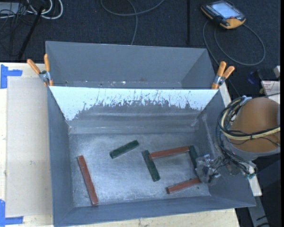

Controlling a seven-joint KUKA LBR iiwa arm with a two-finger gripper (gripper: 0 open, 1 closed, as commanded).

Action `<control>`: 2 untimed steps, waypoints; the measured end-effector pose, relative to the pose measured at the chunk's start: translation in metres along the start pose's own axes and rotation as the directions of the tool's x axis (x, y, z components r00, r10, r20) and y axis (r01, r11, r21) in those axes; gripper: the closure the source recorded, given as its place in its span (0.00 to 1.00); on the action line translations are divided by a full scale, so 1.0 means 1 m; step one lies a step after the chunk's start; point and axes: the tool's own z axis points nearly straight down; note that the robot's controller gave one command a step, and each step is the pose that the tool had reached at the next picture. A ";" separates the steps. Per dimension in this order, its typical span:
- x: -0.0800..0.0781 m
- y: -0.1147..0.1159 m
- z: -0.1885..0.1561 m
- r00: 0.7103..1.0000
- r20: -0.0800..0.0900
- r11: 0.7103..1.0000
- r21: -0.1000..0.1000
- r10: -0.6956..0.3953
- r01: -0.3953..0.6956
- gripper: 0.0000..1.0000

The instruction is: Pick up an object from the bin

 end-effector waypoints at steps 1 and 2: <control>0.000 0.000 0.000 1.000 0.000 1.000 0.000 -0.003 0.003 0.00; 0.000 0.001 0.000 1.000 0.000 1.000 0.000 -0.004 0.004 0.00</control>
Offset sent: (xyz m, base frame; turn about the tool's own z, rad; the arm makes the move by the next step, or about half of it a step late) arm 0.0000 0.0000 0.0000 0.0000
